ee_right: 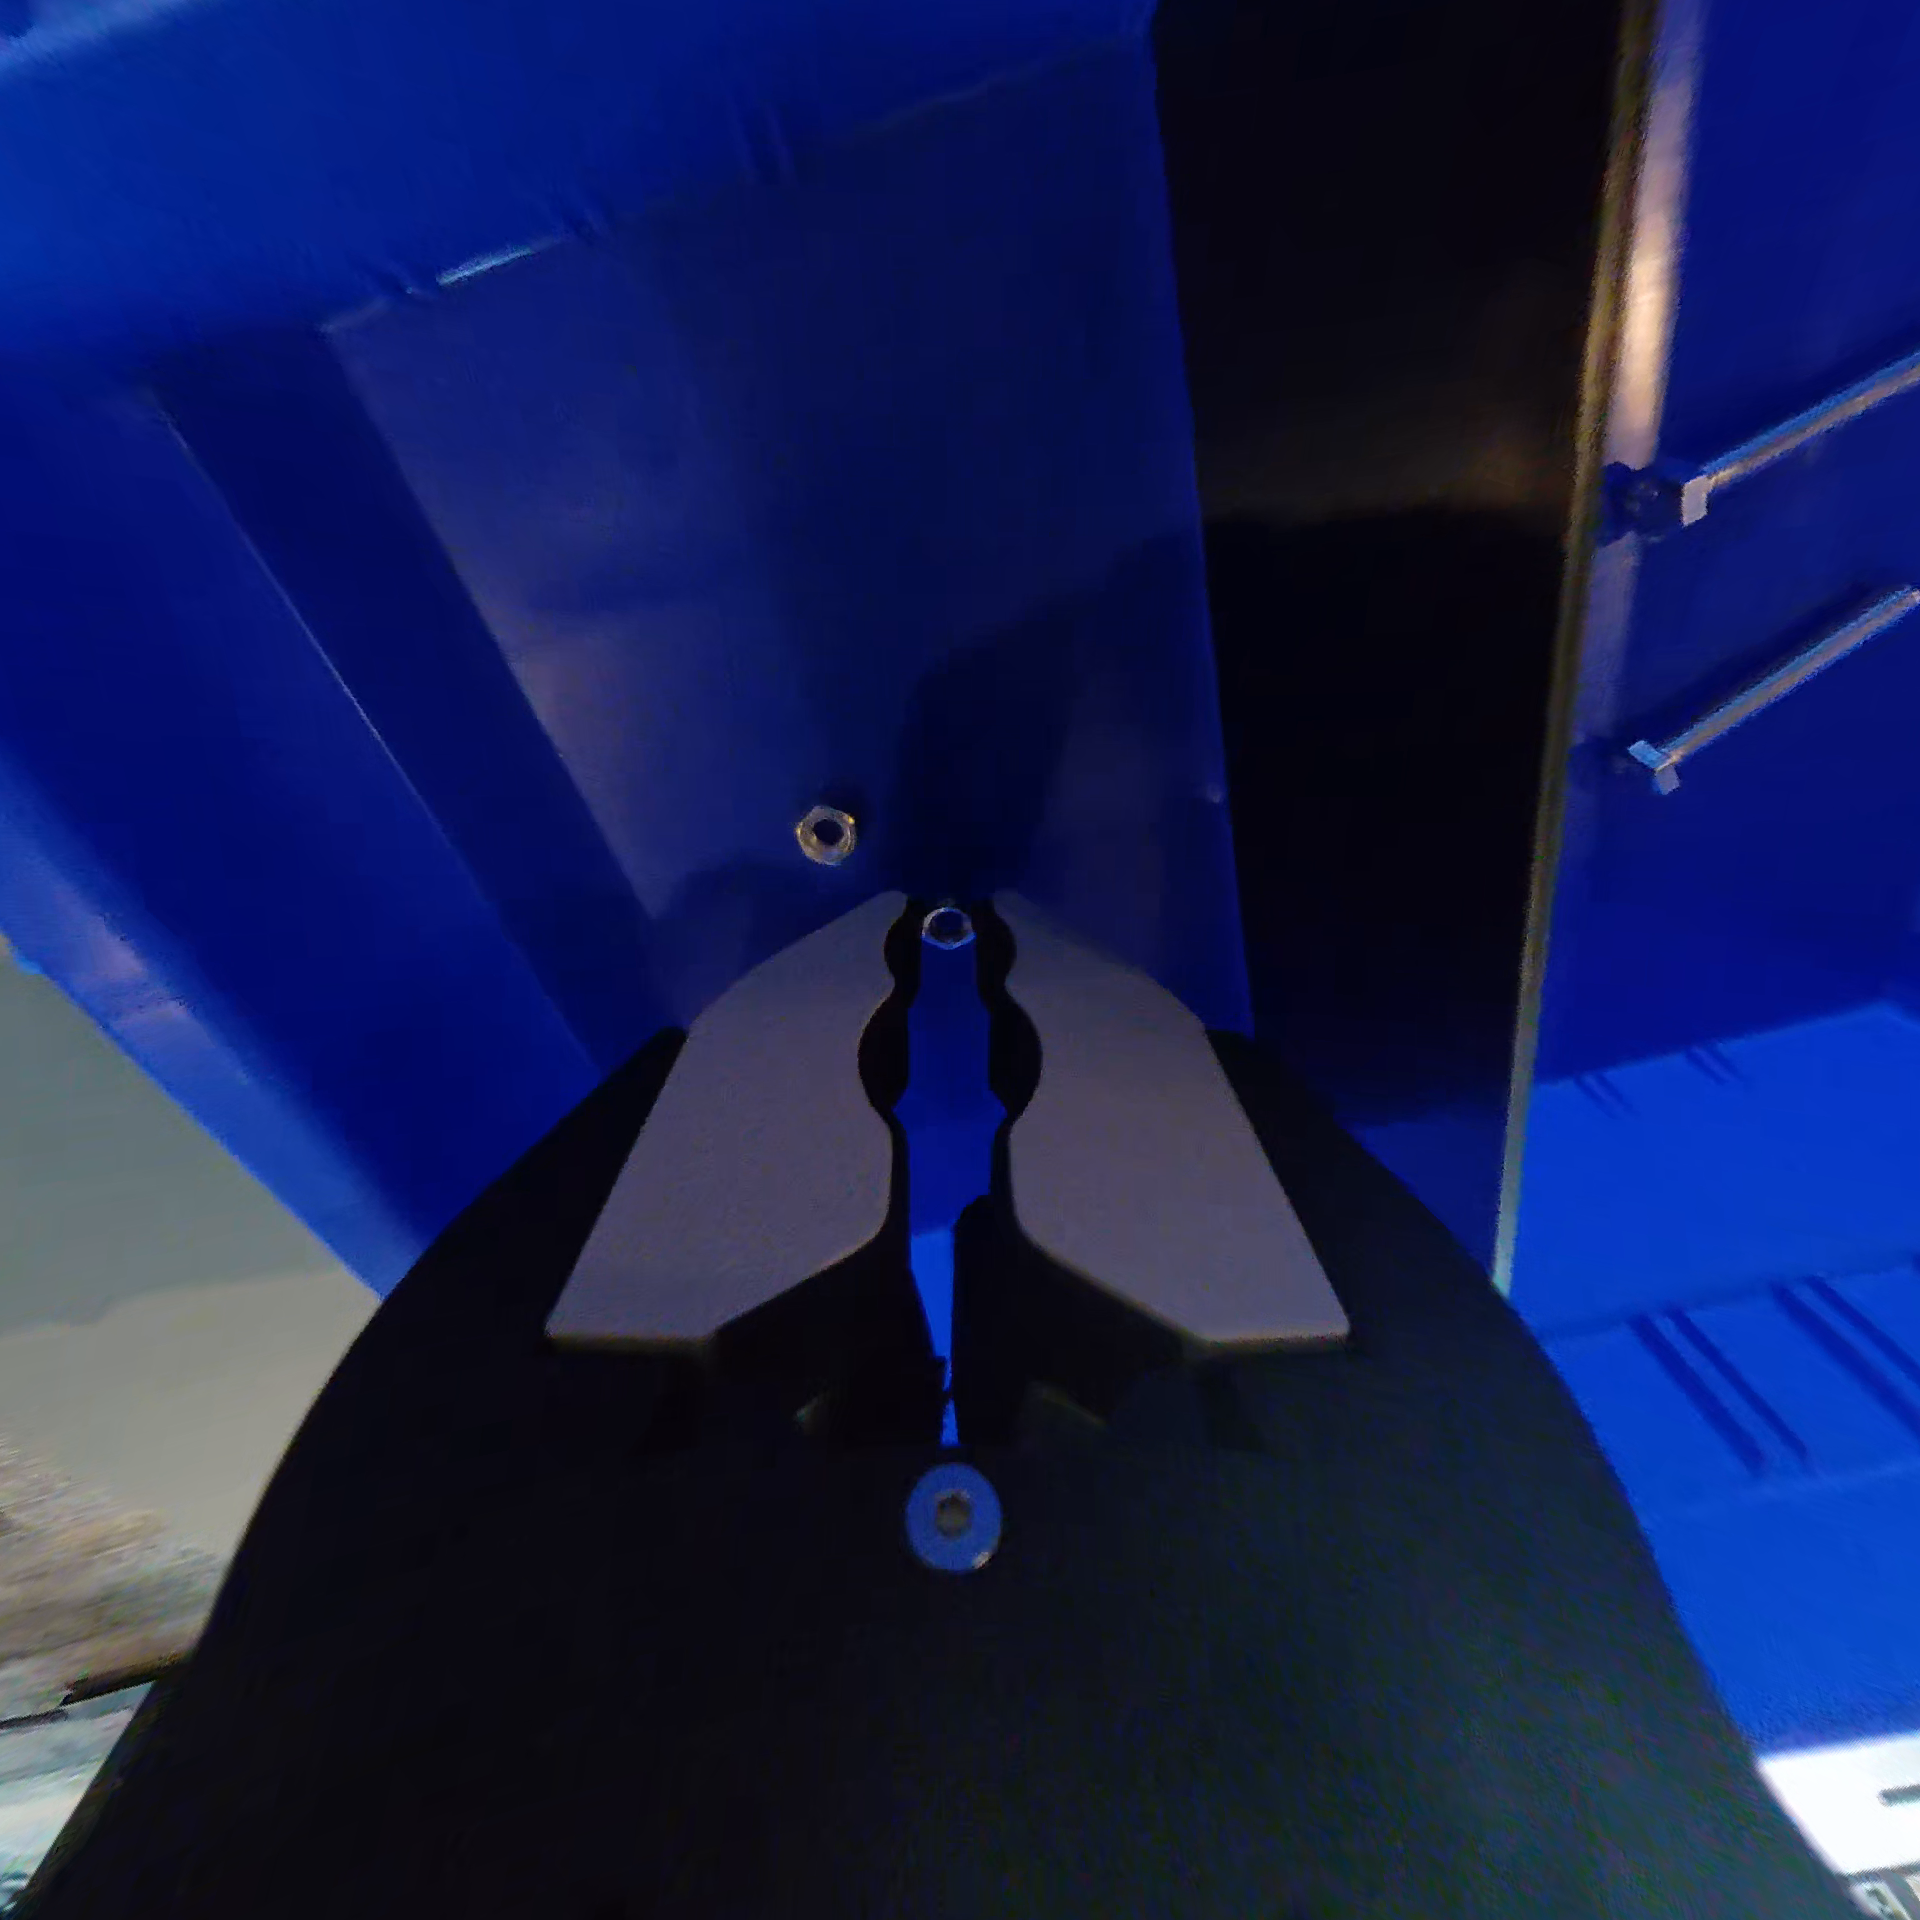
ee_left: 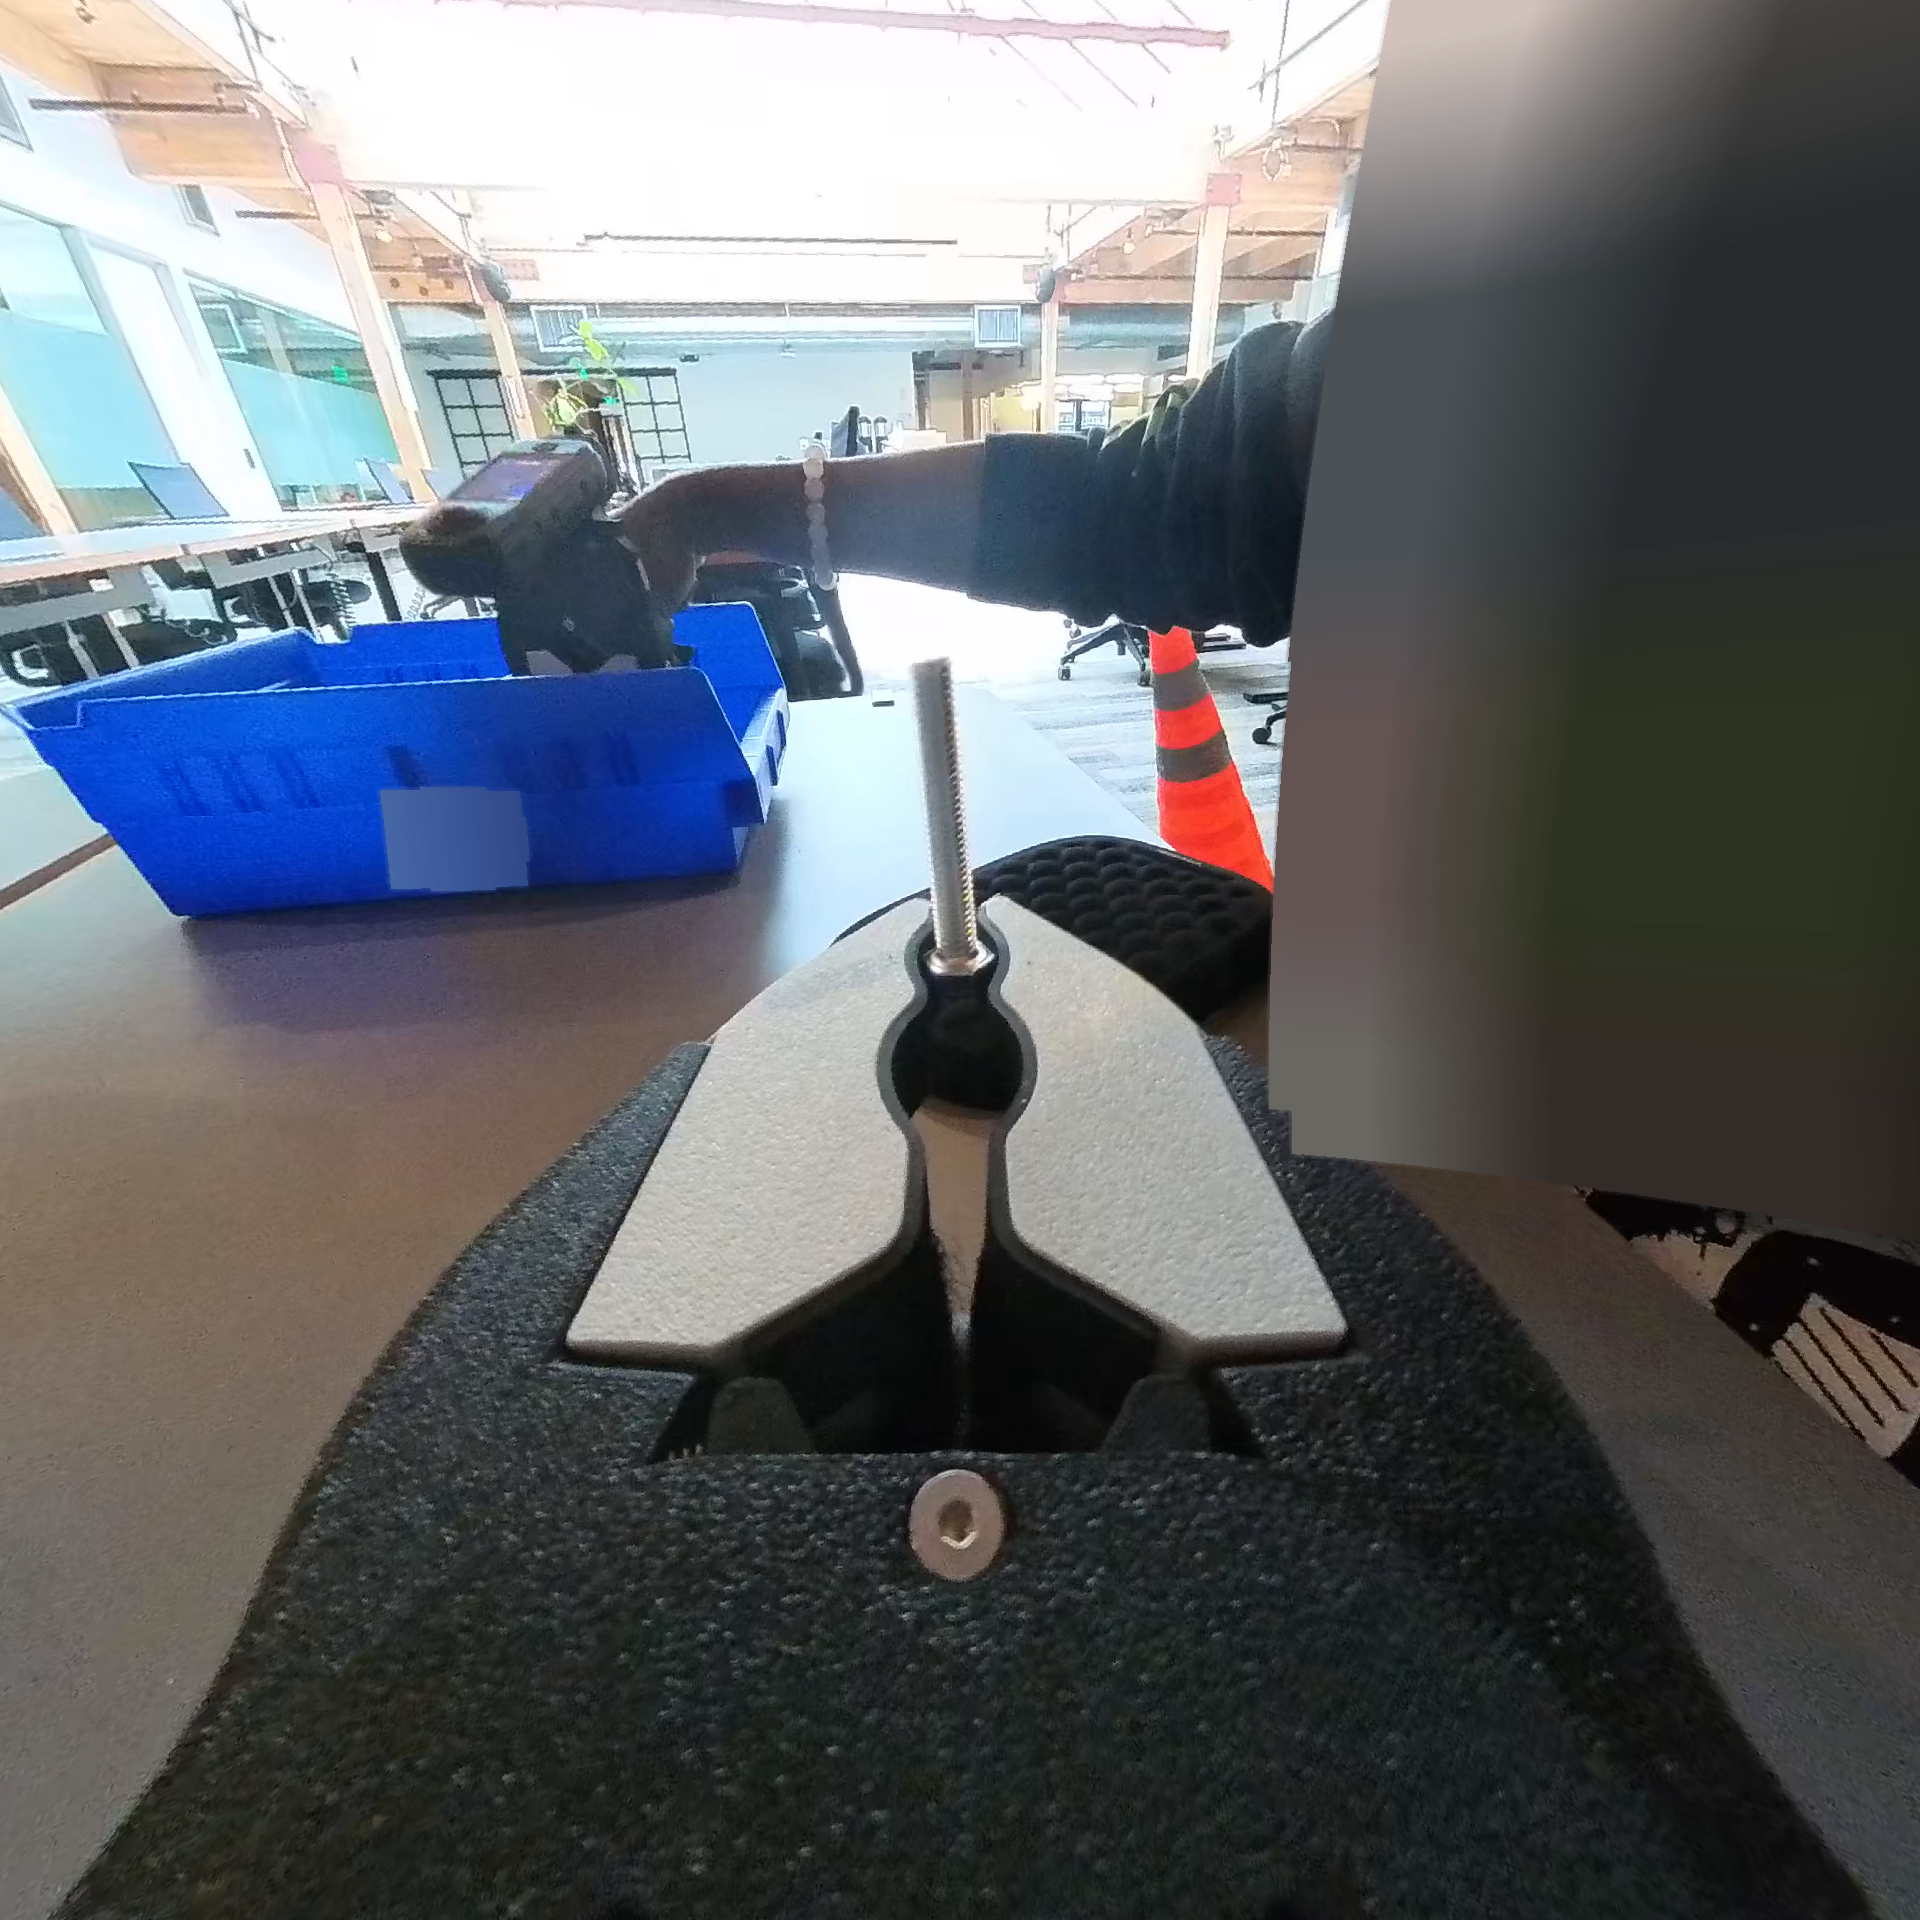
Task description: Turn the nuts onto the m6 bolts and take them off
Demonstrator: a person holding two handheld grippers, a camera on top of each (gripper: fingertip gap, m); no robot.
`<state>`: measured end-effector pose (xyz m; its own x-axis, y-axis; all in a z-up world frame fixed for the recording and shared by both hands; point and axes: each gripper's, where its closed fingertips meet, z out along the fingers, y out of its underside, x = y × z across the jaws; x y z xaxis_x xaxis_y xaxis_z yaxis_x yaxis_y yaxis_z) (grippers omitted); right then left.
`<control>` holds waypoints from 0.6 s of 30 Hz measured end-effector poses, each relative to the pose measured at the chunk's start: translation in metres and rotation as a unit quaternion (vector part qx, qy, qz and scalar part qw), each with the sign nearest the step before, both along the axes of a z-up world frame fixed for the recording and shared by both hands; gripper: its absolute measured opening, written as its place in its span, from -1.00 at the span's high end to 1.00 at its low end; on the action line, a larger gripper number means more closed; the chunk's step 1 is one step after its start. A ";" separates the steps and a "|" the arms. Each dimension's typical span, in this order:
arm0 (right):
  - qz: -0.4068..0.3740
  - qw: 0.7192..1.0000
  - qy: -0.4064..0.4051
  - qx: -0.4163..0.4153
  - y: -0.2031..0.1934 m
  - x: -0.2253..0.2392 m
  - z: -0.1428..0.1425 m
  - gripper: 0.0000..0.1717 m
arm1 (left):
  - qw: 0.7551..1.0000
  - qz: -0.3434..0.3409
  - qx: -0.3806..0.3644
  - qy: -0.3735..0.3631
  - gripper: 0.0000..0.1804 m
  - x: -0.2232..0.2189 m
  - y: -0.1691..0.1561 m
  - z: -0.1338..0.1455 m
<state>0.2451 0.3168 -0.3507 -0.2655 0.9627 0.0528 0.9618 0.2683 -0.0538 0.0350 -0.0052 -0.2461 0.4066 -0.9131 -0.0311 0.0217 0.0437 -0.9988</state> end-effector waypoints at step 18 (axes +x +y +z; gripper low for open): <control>0.056 0.982 0.166 0.075 -0.040 -0.068 0.109 0.53 | 1.000 0.003 -0.008 -0.003 0.96 -0.001 0.002 0.000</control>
<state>0.1768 0.2763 -0.2418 -0.3128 0.9031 0.2942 0.8620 0.4000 -0.3112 0.0338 -0.0031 -0.2461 0.4118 -0.9111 -0.0146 0.0271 0.0283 -0.9992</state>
